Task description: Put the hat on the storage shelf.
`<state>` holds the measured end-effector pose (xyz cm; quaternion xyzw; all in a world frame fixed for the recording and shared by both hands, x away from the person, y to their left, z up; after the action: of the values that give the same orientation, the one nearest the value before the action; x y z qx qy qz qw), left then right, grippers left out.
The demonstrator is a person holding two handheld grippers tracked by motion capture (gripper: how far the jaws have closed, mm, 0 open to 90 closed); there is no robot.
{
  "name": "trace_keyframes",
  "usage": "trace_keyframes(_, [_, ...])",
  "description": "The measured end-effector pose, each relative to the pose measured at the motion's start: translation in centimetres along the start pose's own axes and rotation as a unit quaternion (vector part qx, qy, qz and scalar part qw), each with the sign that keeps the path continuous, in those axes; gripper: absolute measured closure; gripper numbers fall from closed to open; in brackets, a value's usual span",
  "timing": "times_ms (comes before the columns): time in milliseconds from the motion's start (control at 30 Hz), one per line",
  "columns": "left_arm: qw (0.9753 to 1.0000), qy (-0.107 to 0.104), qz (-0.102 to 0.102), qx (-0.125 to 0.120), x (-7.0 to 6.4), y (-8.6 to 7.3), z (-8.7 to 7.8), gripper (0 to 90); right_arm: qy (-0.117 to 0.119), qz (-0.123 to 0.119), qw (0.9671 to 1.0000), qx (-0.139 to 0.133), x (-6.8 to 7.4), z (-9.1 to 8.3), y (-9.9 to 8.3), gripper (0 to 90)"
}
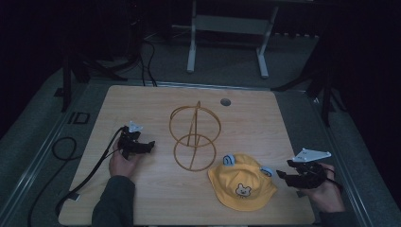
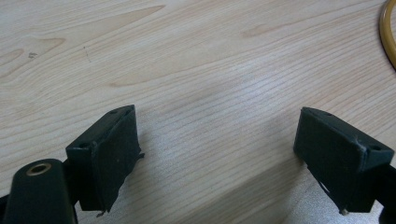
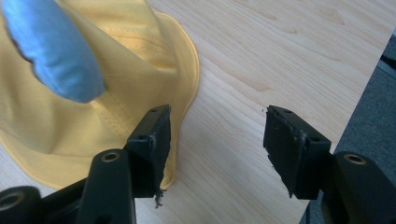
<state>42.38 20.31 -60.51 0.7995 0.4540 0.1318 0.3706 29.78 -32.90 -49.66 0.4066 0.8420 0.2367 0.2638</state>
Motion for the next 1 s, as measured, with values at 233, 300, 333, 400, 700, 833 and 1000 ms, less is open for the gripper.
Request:
trace_keyframes(233, [1.0,0.0,0.0,0.0,0.0,0.0,0.0,13.9,0.007,-0.018,0.9998,-0.003,0.2,-1.0,1.0,42.3])
trace_keyframes(300, [1.0,0.0,0.0,0.0,0.0,0.0,0.0,13.9,0.009,-0.023,0.9997,-0.005,0.3,-1.2,1.3,42.5])
trace_keyframes(333, [1.0,0.0,0.0,0.0,0.0,0.0,0.0,13.9,0.01,-0.027,0.9996,-0.004,0.3,-1.3,1.4,42.5])
trace_keyframes(400, [1.0,0.0,0.001,0.0,0.0,0.0,0.0,13.9,0.011,-0.029,0.9995,-0.003,0.3,-1.5,1.5,42.6])
trace_keyframes(700, [1.0,0.0,0.0,0.0,0.0,0.0,0.0,13.9,0.025,-0.051,0.9984,-0.001,0.6,-2.4,2.9,42.5])
trace_keyframes(833, [1.0,0.0,0.0,0.0,0.0,0.0,0.0,13.9,0.032,-0.059,0.9978,-0.001,0.8,-2.7,3.5,41.9])
trace_keyframes(1000, [1.0,0.0,0.0,0.0,0.0,0.0,0.0,13.9,0.038,-0.066,0.9971,0.002,1.0,-3.0,4.1,41.5])
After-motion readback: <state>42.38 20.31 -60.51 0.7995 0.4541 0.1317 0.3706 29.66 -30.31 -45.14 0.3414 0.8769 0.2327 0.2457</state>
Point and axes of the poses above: each handheld gripper's, and its own axes: z roughly forward along the jaws, y roughly out of its top, x roughly to its left, the point moved 5 cm from there along z, roughly forward along the jaws, and after that the axes turned 10 degrees about -y, right-handed, at the moved point
